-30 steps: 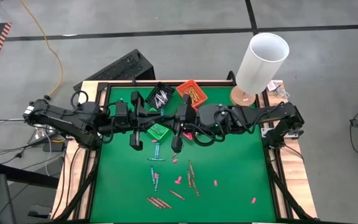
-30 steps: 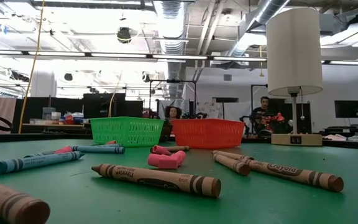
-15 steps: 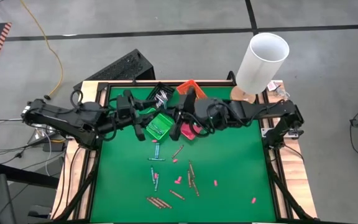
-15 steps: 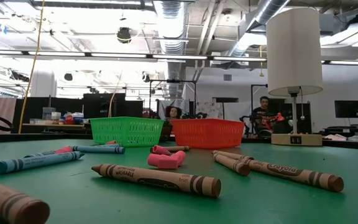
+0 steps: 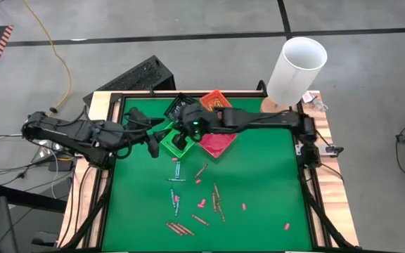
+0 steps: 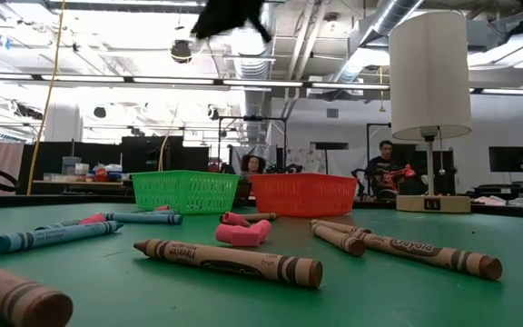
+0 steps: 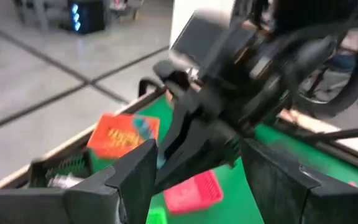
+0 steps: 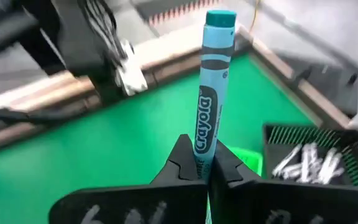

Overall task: Sort crayons
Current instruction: Put the blue crayon into the bin

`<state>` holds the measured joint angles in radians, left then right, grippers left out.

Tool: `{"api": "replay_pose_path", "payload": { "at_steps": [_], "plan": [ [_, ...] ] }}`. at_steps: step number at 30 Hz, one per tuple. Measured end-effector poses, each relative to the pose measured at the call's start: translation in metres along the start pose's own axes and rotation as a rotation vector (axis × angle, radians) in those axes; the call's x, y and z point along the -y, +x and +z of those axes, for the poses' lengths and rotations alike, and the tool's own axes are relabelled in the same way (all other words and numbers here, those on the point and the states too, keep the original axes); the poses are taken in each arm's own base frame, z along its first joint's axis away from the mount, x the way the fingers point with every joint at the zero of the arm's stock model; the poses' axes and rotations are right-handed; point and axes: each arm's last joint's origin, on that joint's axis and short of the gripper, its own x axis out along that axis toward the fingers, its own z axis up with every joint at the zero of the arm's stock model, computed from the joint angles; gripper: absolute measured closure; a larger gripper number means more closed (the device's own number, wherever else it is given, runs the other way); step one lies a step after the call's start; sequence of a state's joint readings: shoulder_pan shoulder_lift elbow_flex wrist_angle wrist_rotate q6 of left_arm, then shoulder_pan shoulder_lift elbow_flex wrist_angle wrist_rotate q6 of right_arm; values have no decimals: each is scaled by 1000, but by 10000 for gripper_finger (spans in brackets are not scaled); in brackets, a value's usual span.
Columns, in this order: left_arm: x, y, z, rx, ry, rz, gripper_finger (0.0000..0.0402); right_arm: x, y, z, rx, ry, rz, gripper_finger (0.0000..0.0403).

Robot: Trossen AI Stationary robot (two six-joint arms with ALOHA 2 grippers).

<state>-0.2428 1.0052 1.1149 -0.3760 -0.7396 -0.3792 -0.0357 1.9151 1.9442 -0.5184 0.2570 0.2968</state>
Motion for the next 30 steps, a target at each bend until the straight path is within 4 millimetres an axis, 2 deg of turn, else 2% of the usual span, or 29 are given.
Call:
{"api": "replay_pose_path", "payload": {
  "at_steps": [7,11,14,20,30],
  "plan": [
    [-14,-9,-13,-133,-48,69,180,22,72,-41,-191,51,39,398],
    [-22,-13,-22,-207,-78,122,180,35,101,-65,-280,90,21,397],
    [-25,-15,-28,-259,-92,155,180,44,114,-77,-330,113,-12,396],
    [-27,-15,-35,-336,-95,160,180,53,128,-94,-413,112,-45,369],
    [-23,-10,-43,-427,-41,145,180,58,122,-89,-446,135,29,261]
  ]
}}
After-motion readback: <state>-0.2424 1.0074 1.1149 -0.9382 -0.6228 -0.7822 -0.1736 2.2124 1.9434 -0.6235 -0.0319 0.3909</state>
